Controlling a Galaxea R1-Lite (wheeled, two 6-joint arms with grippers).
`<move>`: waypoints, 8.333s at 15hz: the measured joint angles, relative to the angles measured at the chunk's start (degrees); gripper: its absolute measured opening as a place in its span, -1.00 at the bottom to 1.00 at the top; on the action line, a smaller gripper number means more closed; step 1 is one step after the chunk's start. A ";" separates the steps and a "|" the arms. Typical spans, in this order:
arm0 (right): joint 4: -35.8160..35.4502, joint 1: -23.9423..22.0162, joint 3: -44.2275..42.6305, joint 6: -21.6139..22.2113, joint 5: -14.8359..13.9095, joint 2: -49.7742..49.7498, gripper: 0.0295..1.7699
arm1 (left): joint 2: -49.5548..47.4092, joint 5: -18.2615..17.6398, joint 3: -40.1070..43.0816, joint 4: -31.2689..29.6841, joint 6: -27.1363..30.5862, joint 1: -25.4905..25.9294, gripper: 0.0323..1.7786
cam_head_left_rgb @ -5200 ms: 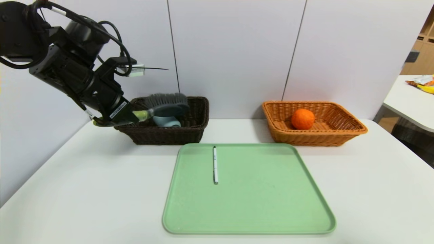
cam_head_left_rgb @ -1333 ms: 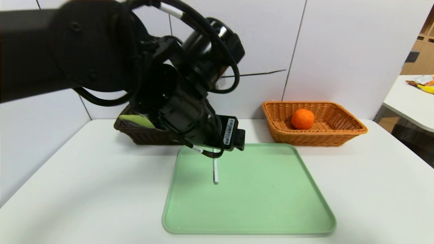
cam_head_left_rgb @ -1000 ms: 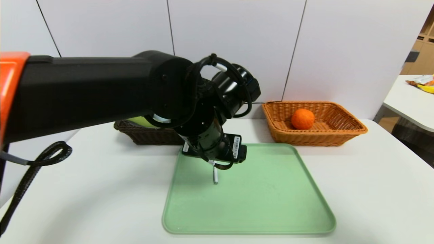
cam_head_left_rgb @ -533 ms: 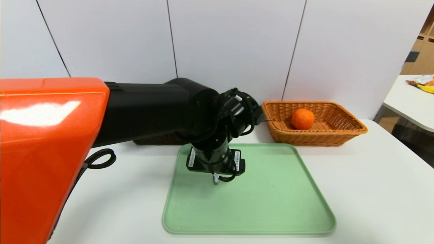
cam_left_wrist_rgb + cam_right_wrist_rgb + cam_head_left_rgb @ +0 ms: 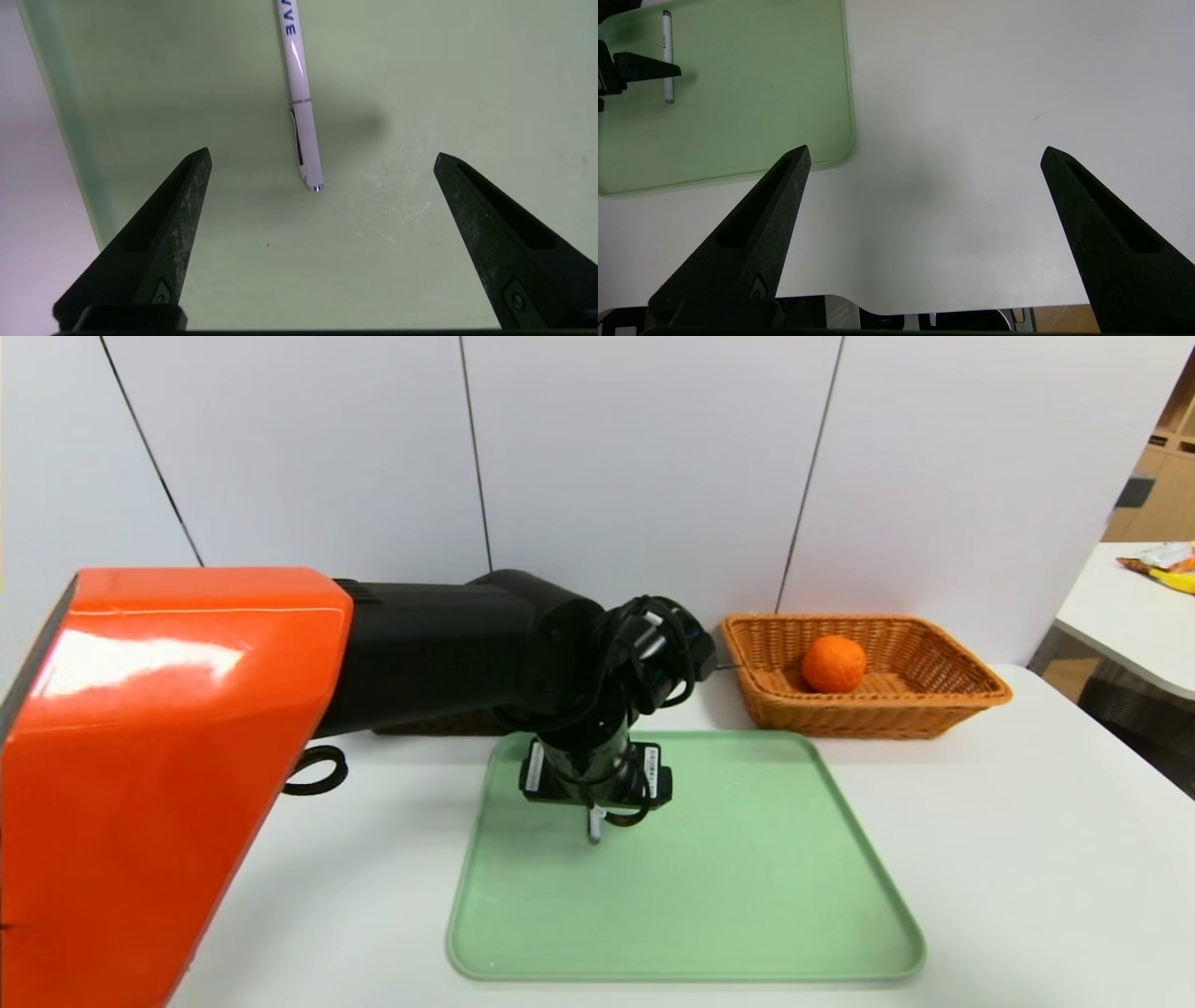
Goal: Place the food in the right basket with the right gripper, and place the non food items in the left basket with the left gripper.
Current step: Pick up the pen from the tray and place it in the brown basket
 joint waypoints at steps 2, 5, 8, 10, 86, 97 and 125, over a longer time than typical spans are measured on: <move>0.06 0.00 0.21 -0.02 -0.02 -0.48 0.92 | 0.76 -0.04 0.00 -0.68 0.28 0.55 0.90; 0.13 0.00 1.21 -0.07 -0.62 -1.40 0.92 | 1.50 -0.17 0.00 -2.45 1.33 0.85 0.90; 0.13 0.00 1.97 -0.05 -0.71 -2.10 0.92 | 2.16 -1.68 0.00 -4.55 2.27 1.66 0.90; 0.09 0.00 2.19 -0.07 -0.73 -2.29 0.92 | 2.44 -2.44 0.00 -5.02 2.73 2.26 0.90; 0.67 0.01 2.83 -0.44 -0.90 -6.14 0.92 | -11.33 6.63 0.00 -13.23 11.34 0.09 -0.96; 0.44 0.01 2.32 -0.51 -1.79 -5.77 0.92 | -10.91 5.69 0.00 -21.28 16.60 23.04 -0.96; 0.41 -0.11 -0.28 -0.66 -4.57 -4.24 0.92 | -0.84 1.97 0.00 -22.85 15.34 34.78 -0.08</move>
